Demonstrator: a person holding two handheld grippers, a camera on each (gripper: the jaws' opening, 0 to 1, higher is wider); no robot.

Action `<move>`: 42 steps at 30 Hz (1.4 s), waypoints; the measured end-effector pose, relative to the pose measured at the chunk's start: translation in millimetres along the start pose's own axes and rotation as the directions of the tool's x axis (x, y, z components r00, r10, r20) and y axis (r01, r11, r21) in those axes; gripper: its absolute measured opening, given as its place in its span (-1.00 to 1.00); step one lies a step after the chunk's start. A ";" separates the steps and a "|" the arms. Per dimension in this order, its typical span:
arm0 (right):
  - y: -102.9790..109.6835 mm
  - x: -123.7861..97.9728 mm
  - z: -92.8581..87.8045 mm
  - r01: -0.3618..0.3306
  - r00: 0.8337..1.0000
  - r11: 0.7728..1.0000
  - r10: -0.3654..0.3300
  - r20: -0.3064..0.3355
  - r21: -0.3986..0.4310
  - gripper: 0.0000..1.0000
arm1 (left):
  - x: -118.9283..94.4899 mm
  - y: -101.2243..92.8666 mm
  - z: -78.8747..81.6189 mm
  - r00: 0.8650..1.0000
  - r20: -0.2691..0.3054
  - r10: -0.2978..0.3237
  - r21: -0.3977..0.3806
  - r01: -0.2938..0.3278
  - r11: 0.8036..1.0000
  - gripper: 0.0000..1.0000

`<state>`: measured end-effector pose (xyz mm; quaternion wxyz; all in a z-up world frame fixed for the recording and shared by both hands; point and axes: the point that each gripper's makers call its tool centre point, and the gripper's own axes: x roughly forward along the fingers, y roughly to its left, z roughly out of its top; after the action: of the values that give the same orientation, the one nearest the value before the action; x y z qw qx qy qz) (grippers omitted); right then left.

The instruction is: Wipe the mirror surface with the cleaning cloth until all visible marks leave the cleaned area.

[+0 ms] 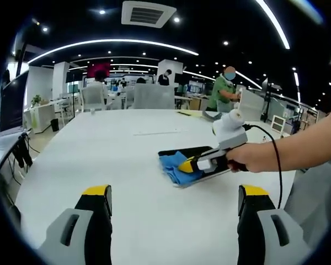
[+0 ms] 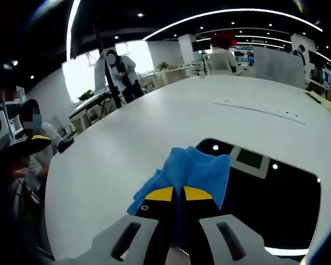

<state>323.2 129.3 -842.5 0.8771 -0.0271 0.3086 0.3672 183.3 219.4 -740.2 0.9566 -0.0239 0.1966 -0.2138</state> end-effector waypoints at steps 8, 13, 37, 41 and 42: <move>1.9 0.2 -0.5 0.016 1.000 0.998 -0.017 -0.015 -0.066 -1.00 | -0.2 -0.9 -0.9 1.000 -0.001 -0.002 -0.001 0.002 1.000 0.91; 1.0 0.8 -0.7 0.025 1.000 0.997 -0.026 -0.012 -0.075 -1.00 | 1.5 -3.7 -0.9 1.000 -0.002 -0.007 -0.001 0.007 1.000 0.91; -4.6 1.1 -0.1 0.019 1.000 1.000 -0.019 0.021 -0.003 -1.00 | 4.0 -2.9 -2.0 1.000 -0.006 -0.010 0.000 0.010 1.000 0.91; -4.7 -1.1 0.9 0.015 0.999 1.000 -0.015 0.031 0.021 -1.00 | 3.1 -2.5 -1.8 1.000 -0.005 -0.008 -0.002 0.008 1.000 0.90; -4.2 -1.9 1.2 0.013 0.999 1.000 -0.014 0.033 0.024 -1.00 | 2.9 -2.5 -1.9 1.000 -0.005 -0.007 -0.002 0.007 1.000 0.90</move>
<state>325.5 125.3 -841.2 0.8847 -0.0127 0.2984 0.3580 184.0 216.0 -742.7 0.9553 -0.0248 0.1991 -0.2171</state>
